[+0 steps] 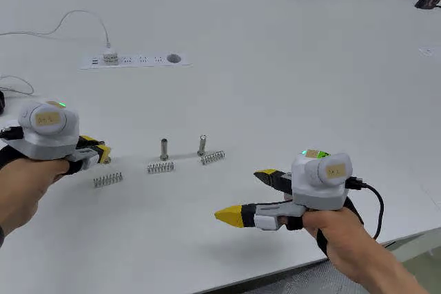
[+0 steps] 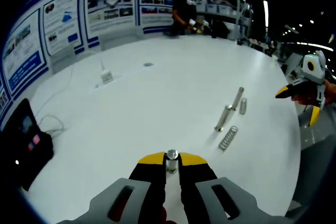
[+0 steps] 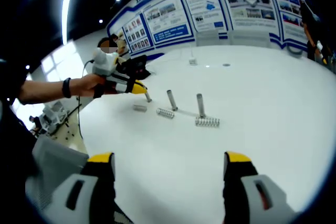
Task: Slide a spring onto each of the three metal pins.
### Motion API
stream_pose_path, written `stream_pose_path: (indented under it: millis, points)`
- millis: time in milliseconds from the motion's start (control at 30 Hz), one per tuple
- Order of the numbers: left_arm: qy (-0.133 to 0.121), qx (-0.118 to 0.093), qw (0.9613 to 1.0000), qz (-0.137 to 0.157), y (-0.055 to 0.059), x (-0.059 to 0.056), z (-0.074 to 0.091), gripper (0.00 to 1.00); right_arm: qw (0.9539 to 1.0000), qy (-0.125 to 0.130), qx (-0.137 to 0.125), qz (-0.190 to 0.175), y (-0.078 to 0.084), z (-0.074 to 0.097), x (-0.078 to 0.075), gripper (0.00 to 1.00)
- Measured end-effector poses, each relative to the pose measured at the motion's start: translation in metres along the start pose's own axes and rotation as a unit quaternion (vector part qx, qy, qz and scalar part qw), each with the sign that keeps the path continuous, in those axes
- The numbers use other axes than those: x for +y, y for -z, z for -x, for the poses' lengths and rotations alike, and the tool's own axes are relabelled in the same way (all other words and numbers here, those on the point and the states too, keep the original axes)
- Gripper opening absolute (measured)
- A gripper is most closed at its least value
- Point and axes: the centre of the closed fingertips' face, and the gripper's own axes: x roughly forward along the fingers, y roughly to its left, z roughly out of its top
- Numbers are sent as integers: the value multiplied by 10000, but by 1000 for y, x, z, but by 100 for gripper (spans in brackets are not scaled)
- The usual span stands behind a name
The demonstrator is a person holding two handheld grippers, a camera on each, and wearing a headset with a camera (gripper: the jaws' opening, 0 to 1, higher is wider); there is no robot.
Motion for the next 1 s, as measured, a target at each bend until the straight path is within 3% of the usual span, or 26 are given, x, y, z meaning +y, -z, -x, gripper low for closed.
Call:
stream_pose_path:
  millis: [667, 1000]
  points:
    - [197, -22, 9998, -100, -2, -24, -2, 8, 10000, -15, 41, 33, 2, 0, 1, 87]
    - [184, -16, 9997, -128, -1, -24, -1, 9, 10000, -7, 37, 10, 4, 1, 0, 87]
